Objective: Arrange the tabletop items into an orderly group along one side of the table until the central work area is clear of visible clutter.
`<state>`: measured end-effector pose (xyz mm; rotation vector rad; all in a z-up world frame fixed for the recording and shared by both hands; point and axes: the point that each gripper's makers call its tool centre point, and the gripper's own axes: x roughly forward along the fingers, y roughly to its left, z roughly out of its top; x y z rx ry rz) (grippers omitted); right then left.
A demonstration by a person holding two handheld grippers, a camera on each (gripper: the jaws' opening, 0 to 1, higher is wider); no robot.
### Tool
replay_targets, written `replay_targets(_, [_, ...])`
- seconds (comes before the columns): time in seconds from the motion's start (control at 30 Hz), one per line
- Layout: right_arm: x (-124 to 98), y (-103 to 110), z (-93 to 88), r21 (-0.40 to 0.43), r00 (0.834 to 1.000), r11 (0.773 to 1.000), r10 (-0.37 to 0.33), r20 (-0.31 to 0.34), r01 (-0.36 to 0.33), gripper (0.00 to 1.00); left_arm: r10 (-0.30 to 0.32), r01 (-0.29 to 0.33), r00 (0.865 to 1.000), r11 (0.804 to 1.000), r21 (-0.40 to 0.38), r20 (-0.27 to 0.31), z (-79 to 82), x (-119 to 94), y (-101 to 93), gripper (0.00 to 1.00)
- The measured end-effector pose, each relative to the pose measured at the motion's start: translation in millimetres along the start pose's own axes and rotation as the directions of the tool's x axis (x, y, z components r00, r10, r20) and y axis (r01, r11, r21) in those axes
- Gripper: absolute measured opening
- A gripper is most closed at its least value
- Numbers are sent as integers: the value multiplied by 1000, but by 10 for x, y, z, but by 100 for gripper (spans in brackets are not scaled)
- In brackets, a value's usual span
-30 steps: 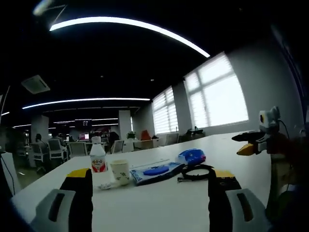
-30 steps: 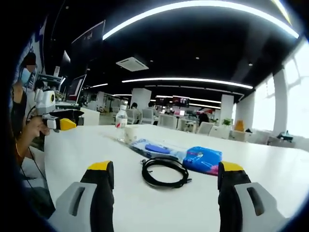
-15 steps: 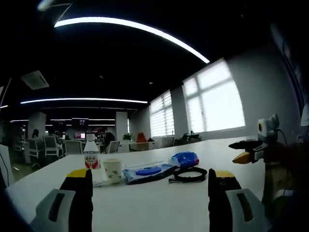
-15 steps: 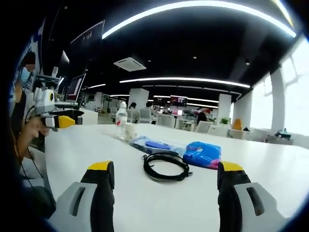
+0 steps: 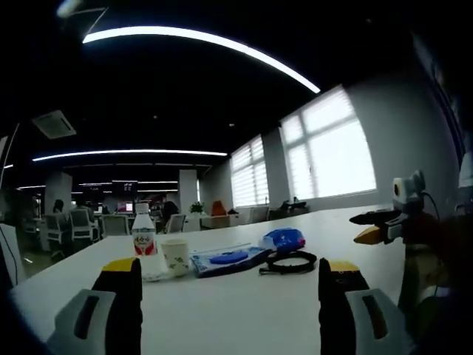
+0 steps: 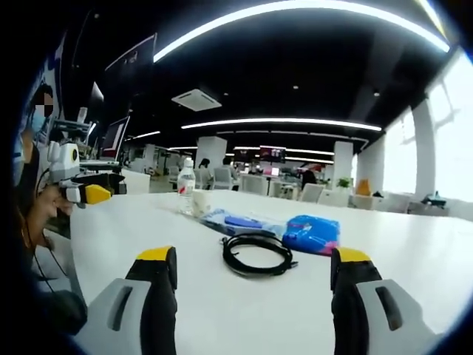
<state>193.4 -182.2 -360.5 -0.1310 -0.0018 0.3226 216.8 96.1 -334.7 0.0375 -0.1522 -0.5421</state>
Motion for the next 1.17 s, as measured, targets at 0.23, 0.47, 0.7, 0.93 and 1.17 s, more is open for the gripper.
replay_targets(0.23, [16, 43, 49, -8, 1000, 1000, 12, 13, -12, 82, -19, 19, 1000, 1000, 5, 5, 18, 2, -66, 99])
replay_targets(0.47, [15, 31, 37, -2, 1000, 1000, 6, 10, -6, 82, -17, 16, 1000, 1000, 14, 9, 42, 2, -50, 99])
replay_targets(0.7, [8, 21, 64, 0, 1000, 1000, 4, 19, -4, 82, -16, 15, 999, 1000, 26, 28, 121, -4, -86, 98])
replay_targets(0.93, [32, 7, 28, 5, 1000, 1000, 3, 19, -3, 81, -14, 13, 1000, 1000, 26, 22, 111, -3, -116, 97])
replay_targets(1.17, [21, -9, 8, 11, 1000, 1000, 2, 20, -2, 81, -29, 28, 1000, 999, 39, 11, 95, 13, -192, 97])
